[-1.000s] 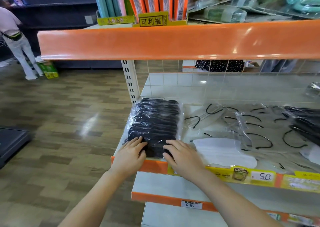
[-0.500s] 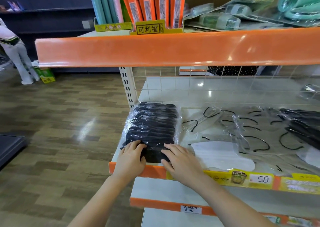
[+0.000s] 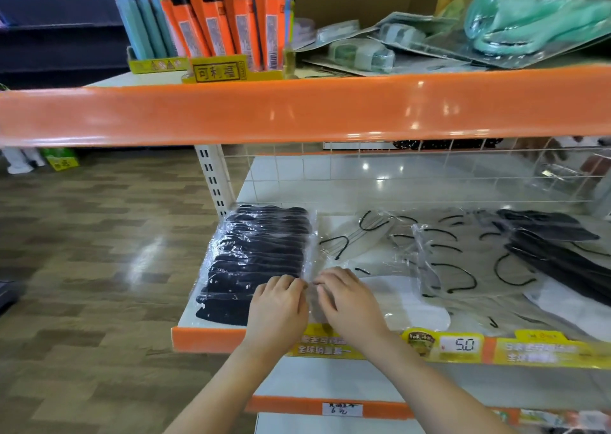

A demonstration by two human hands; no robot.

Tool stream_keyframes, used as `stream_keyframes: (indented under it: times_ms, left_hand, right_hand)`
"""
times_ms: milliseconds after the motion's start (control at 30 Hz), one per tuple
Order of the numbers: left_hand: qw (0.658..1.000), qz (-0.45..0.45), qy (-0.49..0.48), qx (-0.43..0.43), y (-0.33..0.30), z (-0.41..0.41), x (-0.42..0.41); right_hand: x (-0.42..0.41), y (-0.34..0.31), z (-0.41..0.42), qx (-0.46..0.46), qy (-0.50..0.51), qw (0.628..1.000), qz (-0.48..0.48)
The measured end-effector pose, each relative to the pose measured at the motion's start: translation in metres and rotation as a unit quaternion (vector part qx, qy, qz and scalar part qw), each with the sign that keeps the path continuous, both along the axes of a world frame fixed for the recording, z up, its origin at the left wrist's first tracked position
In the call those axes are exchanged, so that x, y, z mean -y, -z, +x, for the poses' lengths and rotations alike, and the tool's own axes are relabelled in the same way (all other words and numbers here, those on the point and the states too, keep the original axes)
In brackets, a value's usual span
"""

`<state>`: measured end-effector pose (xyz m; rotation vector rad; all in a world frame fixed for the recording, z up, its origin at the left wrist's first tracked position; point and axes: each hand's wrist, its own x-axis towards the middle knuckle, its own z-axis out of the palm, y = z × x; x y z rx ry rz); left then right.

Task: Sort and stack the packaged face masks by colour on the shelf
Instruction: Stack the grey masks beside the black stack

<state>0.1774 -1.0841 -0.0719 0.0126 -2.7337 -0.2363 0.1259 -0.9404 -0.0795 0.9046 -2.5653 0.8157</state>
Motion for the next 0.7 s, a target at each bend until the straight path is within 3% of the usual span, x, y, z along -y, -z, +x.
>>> stream_keyframes:
  times_ms: [400,700]
  left_hand:
    - [0.998,0.01,0.053,0.036,-0.001,-0.057,-0.106]
    - [0.993,0.011,0.114,0.008,-0.014,-0.094,-0.201]
  right_hand:
    - [-0.117,-0.002,-0.038,0.001,0.094,0.995,0.024]
    - [-0.203,-0.009,-0.064,-0.002,0.112,0.992,-0.053]
